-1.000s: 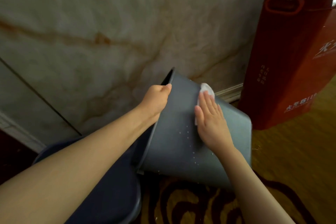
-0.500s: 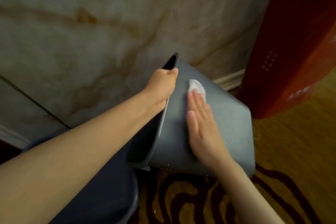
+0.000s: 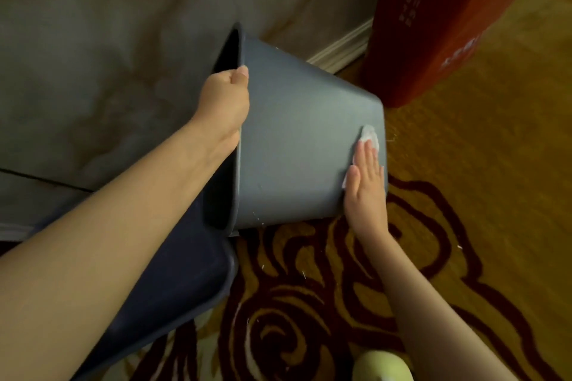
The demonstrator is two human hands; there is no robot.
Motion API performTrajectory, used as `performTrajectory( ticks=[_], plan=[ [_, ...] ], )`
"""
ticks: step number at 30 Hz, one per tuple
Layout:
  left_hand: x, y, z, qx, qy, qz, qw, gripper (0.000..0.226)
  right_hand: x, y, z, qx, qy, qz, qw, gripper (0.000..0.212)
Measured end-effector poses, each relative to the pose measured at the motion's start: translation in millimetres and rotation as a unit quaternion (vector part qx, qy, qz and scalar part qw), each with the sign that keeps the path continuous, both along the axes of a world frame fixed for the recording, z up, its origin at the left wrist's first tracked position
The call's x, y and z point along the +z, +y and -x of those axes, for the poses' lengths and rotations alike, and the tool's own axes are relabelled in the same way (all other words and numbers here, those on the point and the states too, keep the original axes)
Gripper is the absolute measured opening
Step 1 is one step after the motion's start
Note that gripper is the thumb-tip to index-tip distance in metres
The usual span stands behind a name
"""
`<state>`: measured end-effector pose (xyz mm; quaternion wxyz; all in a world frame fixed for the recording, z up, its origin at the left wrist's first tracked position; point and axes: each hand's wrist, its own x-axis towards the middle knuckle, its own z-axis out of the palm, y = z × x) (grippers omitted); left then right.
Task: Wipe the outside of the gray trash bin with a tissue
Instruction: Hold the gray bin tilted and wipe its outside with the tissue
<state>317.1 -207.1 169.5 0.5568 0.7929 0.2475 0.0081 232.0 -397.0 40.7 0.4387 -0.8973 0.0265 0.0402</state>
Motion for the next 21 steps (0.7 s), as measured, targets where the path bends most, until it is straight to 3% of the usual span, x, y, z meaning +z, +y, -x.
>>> performTrajectory(
  ticks=[4, 8, 11, 16, 21],
  plan=[
    [10, -8, 2, 0.006, 0.015, 0.022, 1.0, 0.016, -1, -1, -4, -0.082, 0.071, -0.004, 0.994, 0.048],
    [17, -16, 5, 0.009, 0.027, 0.016, 0.999, 0.023, 22, 19, -5, -0.171, 0.124, -0.066, 0.975, 0.048],
    [20, -20, 6, 0.028, 0.033, 0.041, 0.998, 0.033, 45, 43, 10, -0.095, 0.079, -0.065, 0.99, 0.049],
    [27, -31, 1, 0.025, 0.038, -0.002, 0.999, 0.033, 89, 81, 40, 0.098, -0.014, -0.054, 0.994, 0.048],
    [35, -40, -2, 0.018, 0.073, -0.011, 0.997, 0.039, 94, 70, 41, 0.15, -0.042, -0.005, 0.988, 0.049]
  ],
)
